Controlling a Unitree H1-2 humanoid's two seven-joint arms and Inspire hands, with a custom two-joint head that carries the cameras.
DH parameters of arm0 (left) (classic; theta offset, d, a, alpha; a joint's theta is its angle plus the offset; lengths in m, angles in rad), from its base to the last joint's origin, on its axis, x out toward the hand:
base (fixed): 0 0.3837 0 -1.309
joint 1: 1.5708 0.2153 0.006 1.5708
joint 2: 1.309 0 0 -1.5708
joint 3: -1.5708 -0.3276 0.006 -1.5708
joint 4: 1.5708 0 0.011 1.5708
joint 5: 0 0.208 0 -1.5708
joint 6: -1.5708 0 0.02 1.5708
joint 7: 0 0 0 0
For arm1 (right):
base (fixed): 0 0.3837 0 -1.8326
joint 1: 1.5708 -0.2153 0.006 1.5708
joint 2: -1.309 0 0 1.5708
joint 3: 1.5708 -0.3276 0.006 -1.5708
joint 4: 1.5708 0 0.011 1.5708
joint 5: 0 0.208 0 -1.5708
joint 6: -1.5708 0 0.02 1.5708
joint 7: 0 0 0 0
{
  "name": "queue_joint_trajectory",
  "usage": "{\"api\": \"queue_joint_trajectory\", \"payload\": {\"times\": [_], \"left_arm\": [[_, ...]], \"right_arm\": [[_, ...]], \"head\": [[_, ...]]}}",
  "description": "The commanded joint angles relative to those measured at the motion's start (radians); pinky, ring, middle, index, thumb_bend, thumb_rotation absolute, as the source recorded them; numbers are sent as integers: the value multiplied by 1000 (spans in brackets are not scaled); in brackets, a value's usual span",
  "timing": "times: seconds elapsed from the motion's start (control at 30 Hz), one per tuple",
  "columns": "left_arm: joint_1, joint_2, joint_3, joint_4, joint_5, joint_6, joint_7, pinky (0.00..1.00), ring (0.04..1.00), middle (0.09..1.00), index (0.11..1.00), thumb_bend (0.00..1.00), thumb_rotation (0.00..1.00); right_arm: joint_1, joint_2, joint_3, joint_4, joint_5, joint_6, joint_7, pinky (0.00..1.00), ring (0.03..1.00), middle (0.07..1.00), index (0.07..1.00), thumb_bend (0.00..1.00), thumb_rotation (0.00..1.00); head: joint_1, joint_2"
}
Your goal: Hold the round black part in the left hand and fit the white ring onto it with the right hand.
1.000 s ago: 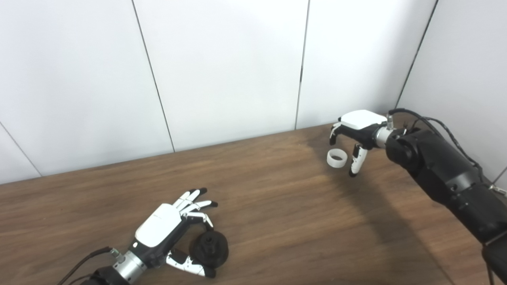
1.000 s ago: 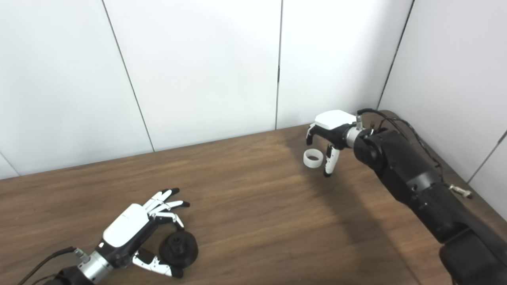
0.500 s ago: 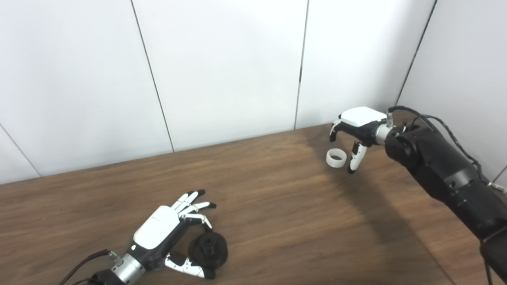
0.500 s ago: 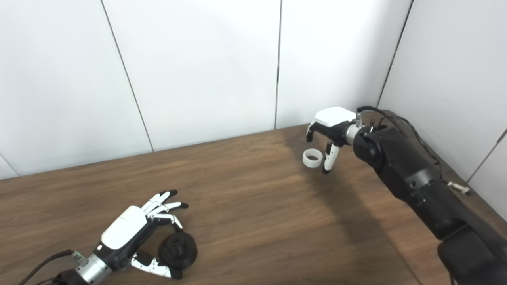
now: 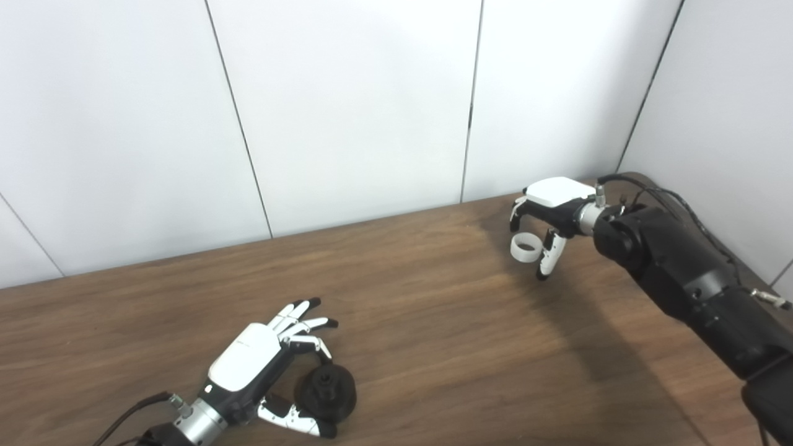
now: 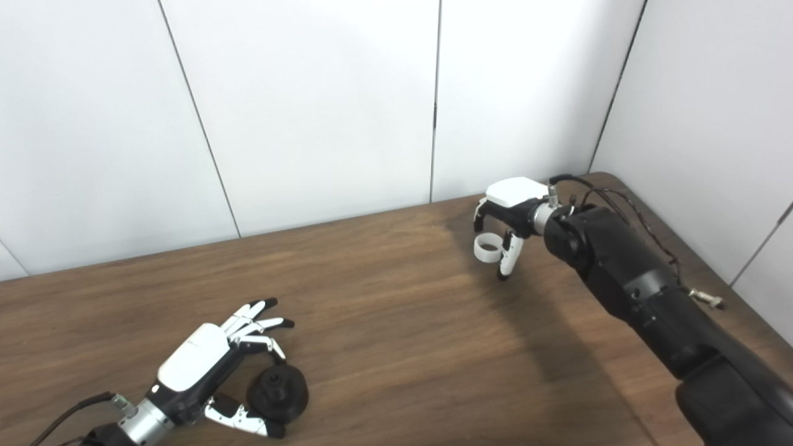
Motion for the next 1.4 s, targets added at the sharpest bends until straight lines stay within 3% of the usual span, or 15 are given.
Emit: {"api": "queue_joint_trajectory", "payload": {"times": [0.0, 0.57, 1.37], "left_arm": [[41, 16, -29, 7, 46, 8, -60, 1000, 1000, 862, 480, 525, 59], [59, 14, -6, -12, 52, 8, -73, 1000, 1000, 856, 481, 526, 59], [72, 18, 8, -41, 53, 8, -90, 1000, 1000, 856, 480, 525, 61]], "right_arm": [[-37, -22, -9, -13, 0, 4, -13, 950, 1000, 918, 731, 896, 206], [-35, -29, 2, 1, -1, -5, -20, 948, 1000, 918, 720, 905, 204], [-33, -20, 14, 37, -1, -31, -67, 937, 992, 899, 700, 835, 184]], "head": [[0, 1], [5, 5], [5, 13]]}}
